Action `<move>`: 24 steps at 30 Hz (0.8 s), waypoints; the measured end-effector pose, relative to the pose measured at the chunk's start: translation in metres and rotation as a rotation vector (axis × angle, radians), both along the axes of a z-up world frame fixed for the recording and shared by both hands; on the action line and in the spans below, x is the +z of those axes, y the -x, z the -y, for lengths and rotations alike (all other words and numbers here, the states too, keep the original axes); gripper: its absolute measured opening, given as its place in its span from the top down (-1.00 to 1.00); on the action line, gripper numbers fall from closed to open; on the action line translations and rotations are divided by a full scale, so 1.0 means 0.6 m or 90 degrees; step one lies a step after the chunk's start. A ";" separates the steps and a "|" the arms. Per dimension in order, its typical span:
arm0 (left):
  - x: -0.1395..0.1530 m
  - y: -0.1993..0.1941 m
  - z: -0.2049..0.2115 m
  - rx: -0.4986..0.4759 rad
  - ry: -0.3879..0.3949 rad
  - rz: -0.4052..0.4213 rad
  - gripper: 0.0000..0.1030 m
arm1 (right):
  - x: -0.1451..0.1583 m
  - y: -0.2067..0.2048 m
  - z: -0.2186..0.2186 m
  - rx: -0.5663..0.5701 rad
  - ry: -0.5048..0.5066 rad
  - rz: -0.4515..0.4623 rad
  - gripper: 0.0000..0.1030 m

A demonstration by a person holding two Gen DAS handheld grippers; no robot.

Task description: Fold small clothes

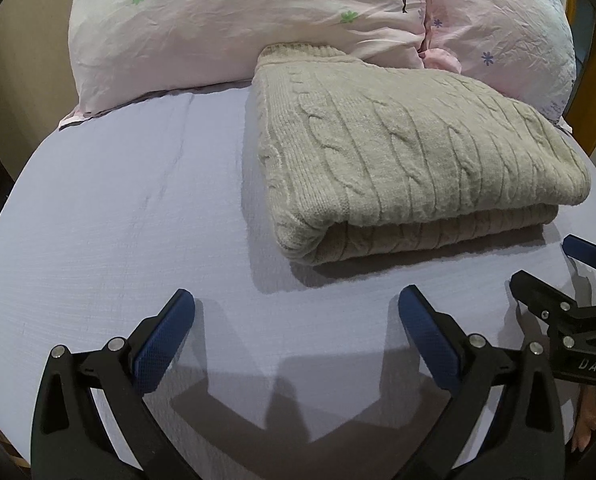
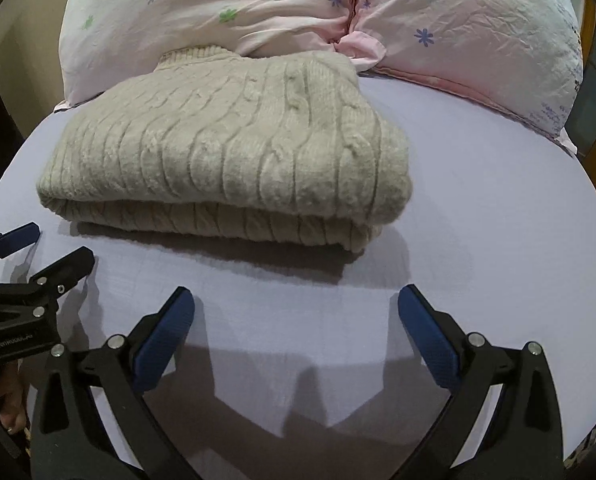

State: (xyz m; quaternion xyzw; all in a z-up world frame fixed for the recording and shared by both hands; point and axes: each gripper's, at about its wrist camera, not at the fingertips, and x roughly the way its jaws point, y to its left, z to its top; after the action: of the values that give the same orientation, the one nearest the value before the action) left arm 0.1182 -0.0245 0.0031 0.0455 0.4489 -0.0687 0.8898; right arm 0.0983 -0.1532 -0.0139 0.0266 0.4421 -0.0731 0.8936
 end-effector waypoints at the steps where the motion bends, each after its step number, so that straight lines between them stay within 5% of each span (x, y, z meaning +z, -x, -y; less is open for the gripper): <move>1: 0.000 0.001 0.000 -0.001 0.000 0.001 -0.97 | 0.000 0.001 0.000 0.000 0.000 0.000 -0.96; 24: 0.002 0.002 -0.004 -0.005 0.000 0.006 -0.97 | 0.000 0.001 -0.002 -0.001 0.000 0.001 -0.97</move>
State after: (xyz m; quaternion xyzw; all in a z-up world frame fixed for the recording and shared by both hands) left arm 0.1170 -0.0224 0.0043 0.0474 0.4446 -0.0721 0.8916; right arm 0.0979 -0.1522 -0.0139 0.0268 0.4414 -0.0734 0.8939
